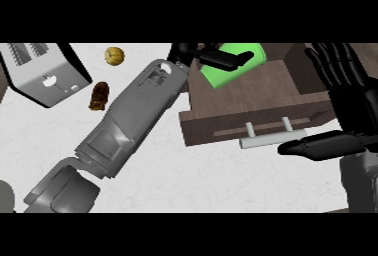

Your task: Pick up the cup, place it into the drawer and close the drawer

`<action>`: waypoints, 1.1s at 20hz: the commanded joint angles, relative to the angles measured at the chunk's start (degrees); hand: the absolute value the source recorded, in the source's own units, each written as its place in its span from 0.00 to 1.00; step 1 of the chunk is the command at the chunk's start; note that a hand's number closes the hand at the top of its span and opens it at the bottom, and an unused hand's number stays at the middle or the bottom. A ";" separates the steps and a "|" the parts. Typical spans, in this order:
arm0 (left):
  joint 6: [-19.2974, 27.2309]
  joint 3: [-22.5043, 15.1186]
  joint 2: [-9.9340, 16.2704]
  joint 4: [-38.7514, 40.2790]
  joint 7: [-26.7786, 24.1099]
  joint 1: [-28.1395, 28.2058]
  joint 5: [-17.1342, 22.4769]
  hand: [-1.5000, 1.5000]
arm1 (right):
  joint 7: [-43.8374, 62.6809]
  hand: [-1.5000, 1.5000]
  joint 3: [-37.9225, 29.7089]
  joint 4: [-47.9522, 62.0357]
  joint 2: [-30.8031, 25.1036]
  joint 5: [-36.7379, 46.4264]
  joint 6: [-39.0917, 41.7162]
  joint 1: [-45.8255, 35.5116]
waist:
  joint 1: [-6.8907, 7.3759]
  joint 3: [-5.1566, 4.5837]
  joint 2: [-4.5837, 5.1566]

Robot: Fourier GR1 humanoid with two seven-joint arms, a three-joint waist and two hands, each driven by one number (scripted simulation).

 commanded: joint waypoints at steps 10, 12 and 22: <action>-1.73 -2.40 0.00 -2.06 -6.67 5.21 9.99 0.00 | 1.31 0.00 4.76 1.34 1.77 -7.42 7.25 -4.25 | -3.09 -0.12 1.12; -3.04 -2.08 0.00 -4.00 -7.84 4.27 12.31 0.00 | 1.76 1.00 6.64 1.31 0.86 -9.29 10.98 -5.57 | -3.31 -0.15 0.96; 0.85 0.32 0.00 -4.71 -16.47 3.40 19.45 0.00 | 7.09 1.00 15.59 1.52 -9.70 -5.77 26.06 -0.59 | 0.79 -0.11 -0.37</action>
